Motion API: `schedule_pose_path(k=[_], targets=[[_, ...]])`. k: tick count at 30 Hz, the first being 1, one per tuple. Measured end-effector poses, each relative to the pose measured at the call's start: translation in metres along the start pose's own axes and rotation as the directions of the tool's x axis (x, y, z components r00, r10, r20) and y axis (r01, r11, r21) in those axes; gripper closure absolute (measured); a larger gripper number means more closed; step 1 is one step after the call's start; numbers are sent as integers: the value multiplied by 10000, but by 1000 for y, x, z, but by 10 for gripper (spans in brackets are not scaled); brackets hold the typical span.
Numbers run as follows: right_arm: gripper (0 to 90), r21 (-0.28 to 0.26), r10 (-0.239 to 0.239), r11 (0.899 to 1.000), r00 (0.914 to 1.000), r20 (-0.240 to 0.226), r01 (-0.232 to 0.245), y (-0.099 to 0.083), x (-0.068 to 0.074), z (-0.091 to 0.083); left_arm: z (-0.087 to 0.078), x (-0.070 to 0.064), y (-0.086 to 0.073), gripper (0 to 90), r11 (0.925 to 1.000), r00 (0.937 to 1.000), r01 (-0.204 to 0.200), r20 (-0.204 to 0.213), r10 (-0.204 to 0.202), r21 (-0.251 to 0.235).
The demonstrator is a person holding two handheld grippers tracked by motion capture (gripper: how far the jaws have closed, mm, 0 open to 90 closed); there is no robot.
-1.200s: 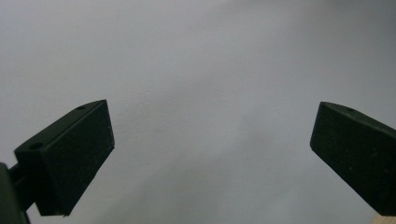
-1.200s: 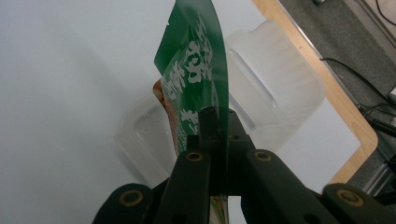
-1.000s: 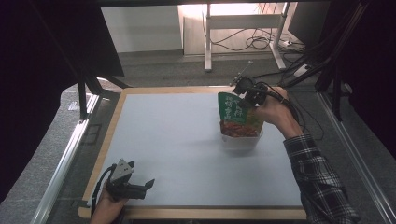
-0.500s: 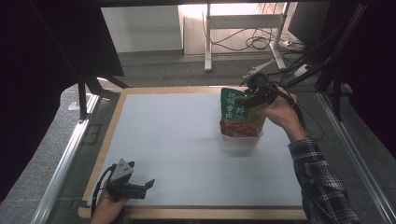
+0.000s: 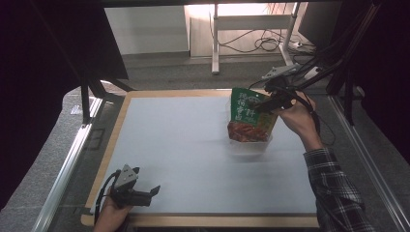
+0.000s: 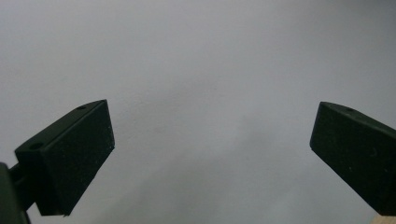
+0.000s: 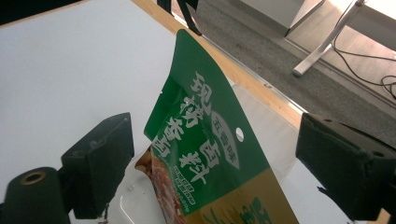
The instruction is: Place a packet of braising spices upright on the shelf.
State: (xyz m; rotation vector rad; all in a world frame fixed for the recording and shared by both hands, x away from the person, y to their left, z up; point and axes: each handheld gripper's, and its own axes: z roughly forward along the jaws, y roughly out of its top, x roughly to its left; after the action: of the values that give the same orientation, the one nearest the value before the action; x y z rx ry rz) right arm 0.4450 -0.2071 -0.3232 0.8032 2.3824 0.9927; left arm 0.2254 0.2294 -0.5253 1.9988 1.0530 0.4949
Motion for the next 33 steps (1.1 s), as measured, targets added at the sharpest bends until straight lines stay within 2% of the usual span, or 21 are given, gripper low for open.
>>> schedule_pose_path(k=[10, 18, 33], targets=[[65, -623, 317, 9976, 9995, -7, -317, -7, -5, -20, 0, 0, 0, 0, 10000, 10000, 4, -11, -4, -1], [28, -731, 380, 9966, 9992, 129, -370, -17, -6, -29, 0, 0, 0, 0, 10000, 10000, 5, -18, -5, -1], [0, -1235, 1052, 9872, 9941, 270, -1011, -55, -7, -43, 0, 0, 0, 0, 10000, 10000, -15, -41, 15, 21]])
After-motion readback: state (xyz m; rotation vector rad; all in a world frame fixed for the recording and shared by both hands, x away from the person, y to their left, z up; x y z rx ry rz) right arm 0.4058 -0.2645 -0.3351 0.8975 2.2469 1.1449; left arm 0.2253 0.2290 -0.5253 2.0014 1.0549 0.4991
